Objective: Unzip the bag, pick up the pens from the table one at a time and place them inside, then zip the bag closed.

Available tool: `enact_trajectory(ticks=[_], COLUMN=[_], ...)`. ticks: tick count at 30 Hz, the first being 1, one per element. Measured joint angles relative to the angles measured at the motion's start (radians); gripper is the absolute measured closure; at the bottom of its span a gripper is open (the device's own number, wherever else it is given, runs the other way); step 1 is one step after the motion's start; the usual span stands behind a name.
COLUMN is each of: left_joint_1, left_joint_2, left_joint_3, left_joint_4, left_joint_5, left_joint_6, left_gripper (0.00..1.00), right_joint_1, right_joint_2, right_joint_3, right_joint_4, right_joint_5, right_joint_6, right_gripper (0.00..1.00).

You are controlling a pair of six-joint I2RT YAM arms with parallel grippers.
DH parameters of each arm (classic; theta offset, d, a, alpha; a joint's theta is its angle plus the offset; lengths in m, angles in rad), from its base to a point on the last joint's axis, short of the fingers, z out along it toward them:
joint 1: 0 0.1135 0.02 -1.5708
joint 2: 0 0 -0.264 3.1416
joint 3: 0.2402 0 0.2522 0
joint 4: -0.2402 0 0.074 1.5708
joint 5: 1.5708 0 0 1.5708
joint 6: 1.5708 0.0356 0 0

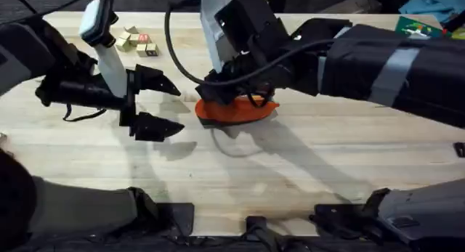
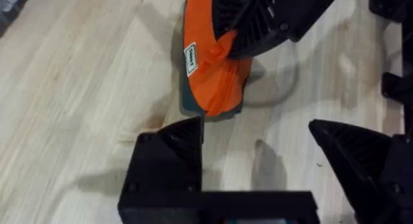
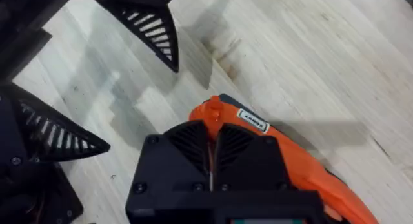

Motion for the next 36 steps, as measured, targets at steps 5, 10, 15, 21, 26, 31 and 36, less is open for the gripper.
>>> enact_trajectory(ticks=[5, 10, 15, 21, 26, 31, 36], left_joint_1=[-0.02, -0.056, -0.092, -0.139, -0.176, -0.208, -0.225], left_joint_2=[0.0, 0.0, 0.0, 0.0, 0.021, 0.105, 0.168], left_joint_3=[-0.001, -0.004, -0.007, -0.007, -0.007, -0.007, -0.008], left_joint_4=[0.026, 0.055, 0.089, 0.139, 0.183, 0.209, 0.236], left_joint_5=[0.011, 0.028, 0.038, 0.043, 0.048, 0.069, 0.125], left_joint_6=[0.0, 0.0, 0.0, -0.007, -0.054, -0.077, -0.085], left_gripper=[0.007, 0.007, 0.007, 0.008, 0.007, 0.007, 0.007], right_joint_1=[0.0, 0.0, 0.0, 0.0, 0.0, 0.0, 0.0], right_joint_2=[0.0, 0.0, 0.0, 0.0, 0.0, 0.0, 0.0], right_joint_3=[0.0, 0.0, 0.0, 0.0, 0.0, 0.0, 0.0], right_joint_4=[0.001, 0.0, 0.0, 0.0, 0.001, 0.0, 0.0], right_joint_5=[0.006, 0.007, 0.007, 0.007, 0.007, 0.007, 0.007], right_joint_6=[0.003, 0.003, 0.003, 0.003, 0.003, 0.003, 0.003], right_gripper=[0.97, 0.97, 0.97, 0.97, 0.97, 0.97, 0.97])
